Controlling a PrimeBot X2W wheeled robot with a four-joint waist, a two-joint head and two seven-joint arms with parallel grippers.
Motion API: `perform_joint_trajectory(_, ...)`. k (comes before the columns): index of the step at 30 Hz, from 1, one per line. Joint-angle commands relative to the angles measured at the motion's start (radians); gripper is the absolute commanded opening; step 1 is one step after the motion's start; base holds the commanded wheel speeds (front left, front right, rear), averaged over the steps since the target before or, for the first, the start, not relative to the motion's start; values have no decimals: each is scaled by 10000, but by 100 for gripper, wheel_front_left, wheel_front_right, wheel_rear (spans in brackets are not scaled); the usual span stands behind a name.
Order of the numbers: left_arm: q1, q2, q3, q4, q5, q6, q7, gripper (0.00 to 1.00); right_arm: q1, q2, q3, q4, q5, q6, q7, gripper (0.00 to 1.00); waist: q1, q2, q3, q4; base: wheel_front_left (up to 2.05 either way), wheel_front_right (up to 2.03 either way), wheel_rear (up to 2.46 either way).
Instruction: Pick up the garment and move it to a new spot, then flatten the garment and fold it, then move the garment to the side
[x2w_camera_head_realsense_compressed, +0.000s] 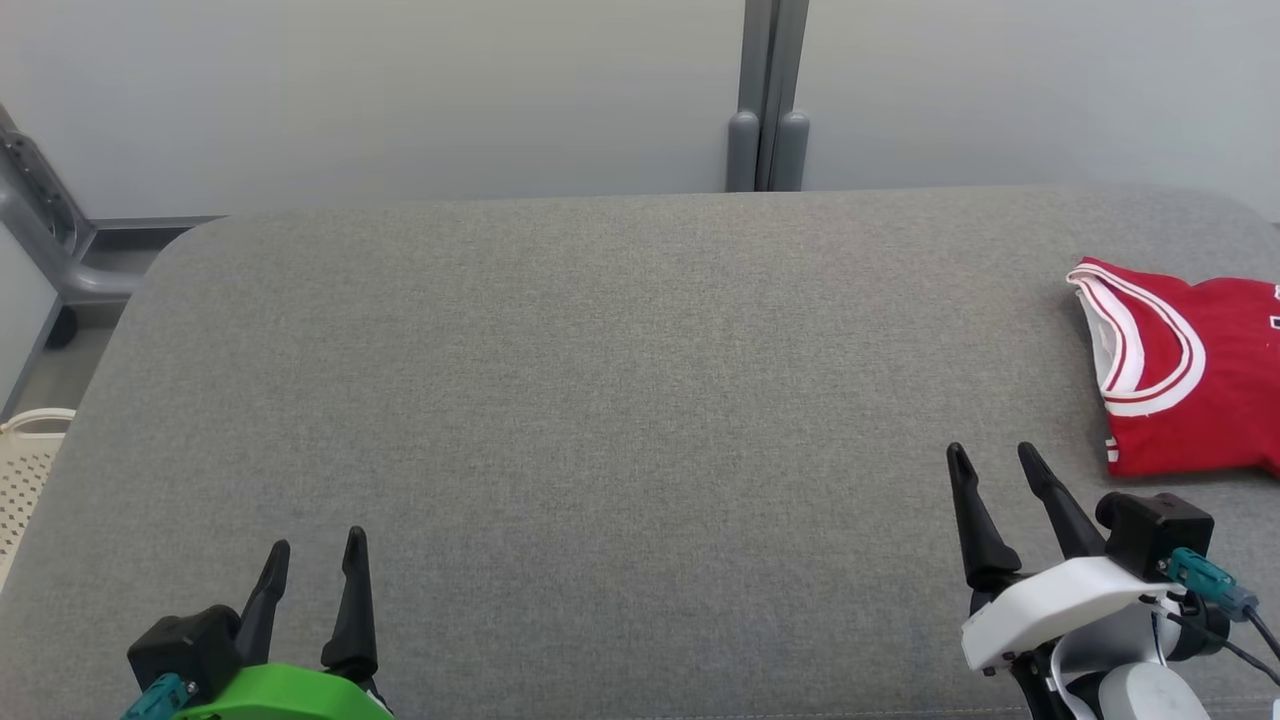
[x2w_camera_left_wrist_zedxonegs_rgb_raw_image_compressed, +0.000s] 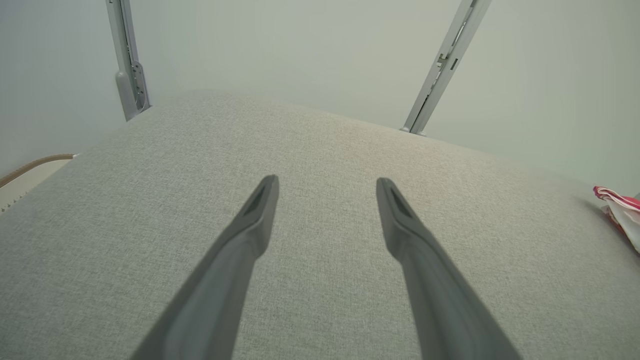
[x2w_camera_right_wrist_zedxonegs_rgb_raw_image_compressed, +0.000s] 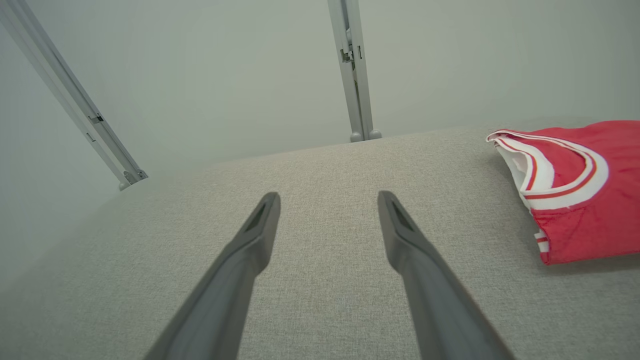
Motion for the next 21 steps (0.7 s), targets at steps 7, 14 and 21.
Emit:
perform_joint_trajectory(7,-115,-61,-86,100,84,-8,1,100,210,-8,-104,-146,-40,-5,17,100,0,0,-44,-50,0,0,0)
perform_joint_trajectory(14,-158,65,-157,122,148,30,31,100,256,-7,-50,-171,-55,-5,24,100,0,0,-106,-35,0,0,0)
perform_joint_trajectory(21,-147,144,-163,88,170,88,60,100,269,-9,-16,-165,-86,-5,25,100,0,0,-154,-9,0,0,0)
